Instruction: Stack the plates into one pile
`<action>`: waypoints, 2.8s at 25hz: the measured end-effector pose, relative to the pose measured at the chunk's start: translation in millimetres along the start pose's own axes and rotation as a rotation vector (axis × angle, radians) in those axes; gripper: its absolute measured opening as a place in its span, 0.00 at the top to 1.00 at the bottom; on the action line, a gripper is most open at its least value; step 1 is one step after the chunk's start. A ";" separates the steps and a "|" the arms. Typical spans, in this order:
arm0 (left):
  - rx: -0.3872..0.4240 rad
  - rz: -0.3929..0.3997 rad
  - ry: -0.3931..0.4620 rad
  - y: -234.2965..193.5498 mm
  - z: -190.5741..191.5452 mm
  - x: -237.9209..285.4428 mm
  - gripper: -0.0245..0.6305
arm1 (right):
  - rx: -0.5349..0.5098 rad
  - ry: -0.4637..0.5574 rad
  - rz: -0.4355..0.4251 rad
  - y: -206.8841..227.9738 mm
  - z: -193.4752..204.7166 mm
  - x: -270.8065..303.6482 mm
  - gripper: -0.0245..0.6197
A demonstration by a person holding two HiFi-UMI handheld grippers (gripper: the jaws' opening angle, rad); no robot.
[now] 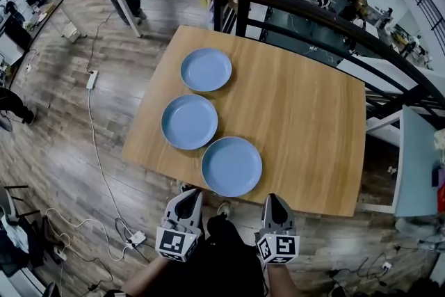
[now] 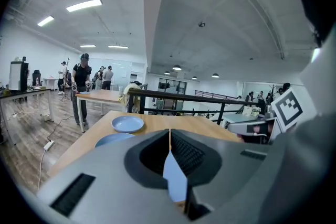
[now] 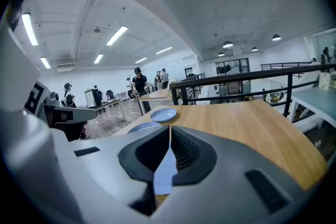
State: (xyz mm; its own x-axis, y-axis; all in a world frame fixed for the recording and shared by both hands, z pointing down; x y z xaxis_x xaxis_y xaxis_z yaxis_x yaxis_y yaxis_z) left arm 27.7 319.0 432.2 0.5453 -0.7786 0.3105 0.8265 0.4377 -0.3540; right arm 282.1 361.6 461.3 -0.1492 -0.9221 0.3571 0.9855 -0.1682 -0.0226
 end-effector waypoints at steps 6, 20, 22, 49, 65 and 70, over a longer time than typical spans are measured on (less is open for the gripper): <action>0.001 0.018 -0.070 -22.3 8.4 35.5 0.92 | -0.006 -0.034 0.028 10.0 1.8 33.8 0.91; -0.039 0.005 -0.263 -75.3 69.3 95.1 0.92 | 0.043 -0.229 -0.014 16.8 75.9 92.9 0.91; -0.063 -0.001 -0.307 -81.7 83.2 101.1 0.92 | 0.044 -0.257 -0.015 19.1 87.2 97.9 0.91; -0.243 -0.137 -0.499 -122.5 176.7 124.7 0.75 | 0.103 -0.478 -0.051 28.4 180.1 134.1 0.79; -0.252 -0.107 -0.542 -126.9 187.9 133.5 0.80 | 0.100 -0.485 -0.063 24.9 183.3 138.8 0.84; -0.256 -0.107 -0.542 -125.1 189.2 132.3 0.81 | 0.110 -0.480 -0.057 24.9 185.2 134.9 0.84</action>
State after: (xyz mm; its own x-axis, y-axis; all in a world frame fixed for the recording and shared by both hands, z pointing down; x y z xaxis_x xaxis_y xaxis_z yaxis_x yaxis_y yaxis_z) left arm 23.0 246.3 684.5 0.5103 -0.4432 0.7370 0.8574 0.1954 -0.4761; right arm 301.5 297.6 681.8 -0.1745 -0.6437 0.7451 0.9834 -0.1521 0.0989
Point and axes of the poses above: the fingertips, and each gripper's own axes: x forward along the fingers, y to its right, z out of its underside, the point moved 6 cm from there along -x, backward along the fingers, and after that the axes turned 13 degrees about -x, right-handed, at the moved point
